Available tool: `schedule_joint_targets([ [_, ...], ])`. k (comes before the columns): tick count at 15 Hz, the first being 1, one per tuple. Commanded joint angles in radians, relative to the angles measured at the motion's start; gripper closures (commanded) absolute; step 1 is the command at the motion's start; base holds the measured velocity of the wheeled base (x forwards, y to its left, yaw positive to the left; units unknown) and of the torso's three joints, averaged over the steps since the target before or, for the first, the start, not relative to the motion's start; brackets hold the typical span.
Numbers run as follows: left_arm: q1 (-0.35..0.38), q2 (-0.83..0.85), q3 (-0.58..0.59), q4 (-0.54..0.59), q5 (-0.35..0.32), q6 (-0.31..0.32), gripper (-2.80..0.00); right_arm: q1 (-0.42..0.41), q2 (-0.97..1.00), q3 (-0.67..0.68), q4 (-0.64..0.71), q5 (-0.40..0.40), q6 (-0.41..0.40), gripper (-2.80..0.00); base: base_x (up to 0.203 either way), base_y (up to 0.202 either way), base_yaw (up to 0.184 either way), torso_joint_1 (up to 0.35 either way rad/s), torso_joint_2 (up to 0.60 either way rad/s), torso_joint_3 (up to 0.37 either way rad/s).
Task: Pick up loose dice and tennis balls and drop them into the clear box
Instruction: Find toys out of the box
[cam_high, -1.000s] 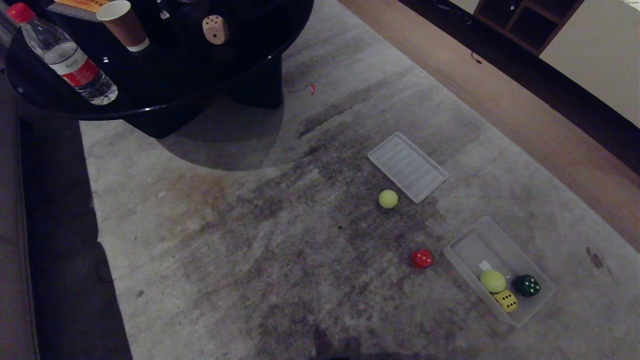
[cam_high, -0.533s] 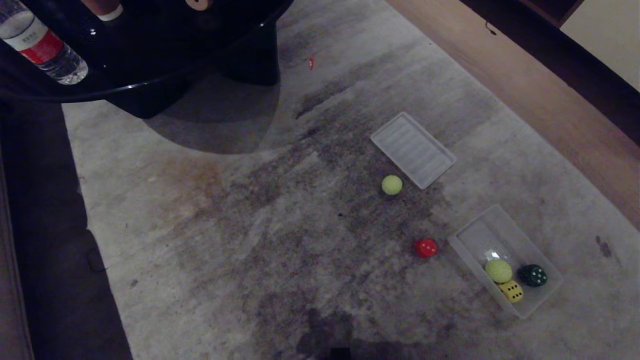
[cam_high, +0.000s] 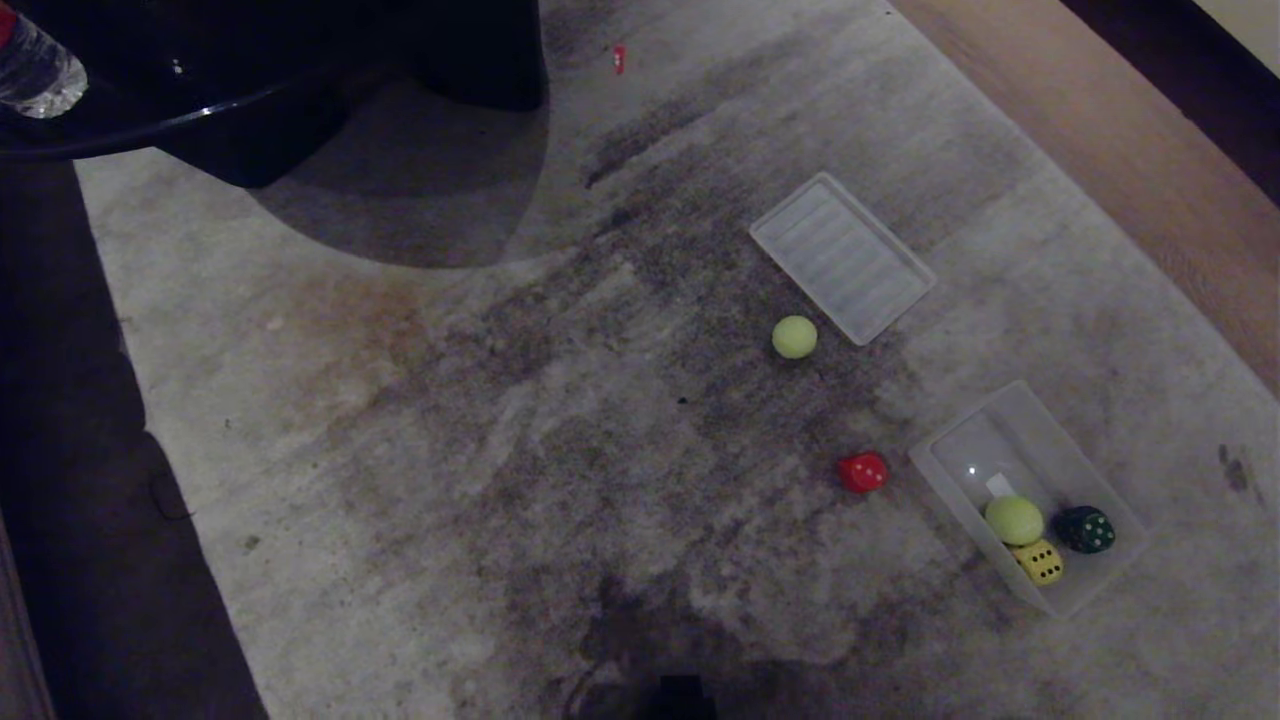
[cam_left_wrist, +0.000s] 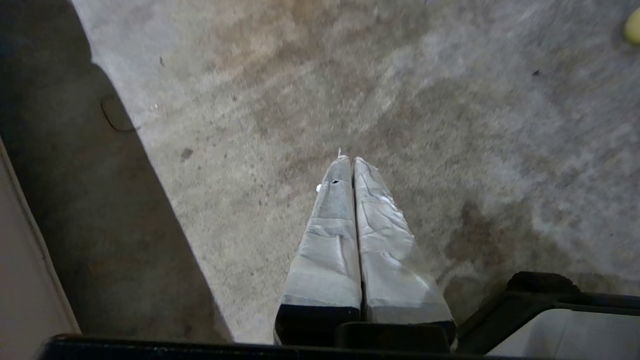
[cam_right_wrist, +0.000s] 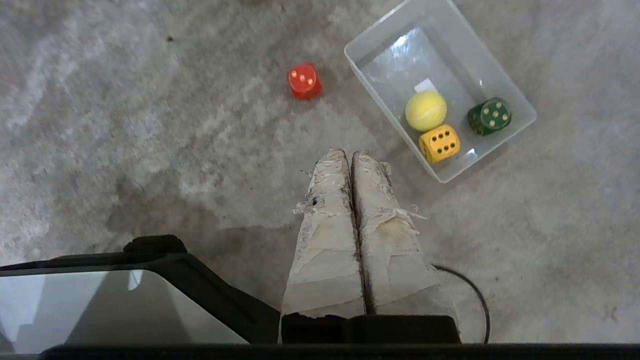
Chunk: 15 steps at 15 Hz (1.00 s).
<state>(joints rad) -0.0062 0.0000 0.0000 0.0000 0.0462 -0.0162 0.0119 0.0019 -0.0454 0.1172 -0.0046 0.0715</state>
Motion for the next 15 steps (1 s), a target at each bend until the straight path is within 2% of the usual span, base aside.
schedule_joint_targets([
  [1, 0.0, 0.002, 0.002, 0.0, 0.0, 0.001, 0.0, 0.0, 0.0, 0.0, 0.001, 0.0, -0.001, 0.0, 0.0, 0.0, 0.0, -0.002, -0.01, -0.197],
  [9, 0.0, 0.002, 0.002, 0.0, 0.0, -0.002, 0.0, 0.0, 0.0, -0.001, 0.001, 0.0, -0.009, 0.0, 0.0, 0.0, 0.0, 0.004, 0.01, -0.196],
  [15, 0.0, 0.002, 0.002, 0.0, 0.005, -0.022, 0.0, -0.001, 0.002, -0.019, 0.014, -0.002, -0.007, 0.0, 0.0, 0.0, 0.0, 0.0, 0.0, -0.041],
])
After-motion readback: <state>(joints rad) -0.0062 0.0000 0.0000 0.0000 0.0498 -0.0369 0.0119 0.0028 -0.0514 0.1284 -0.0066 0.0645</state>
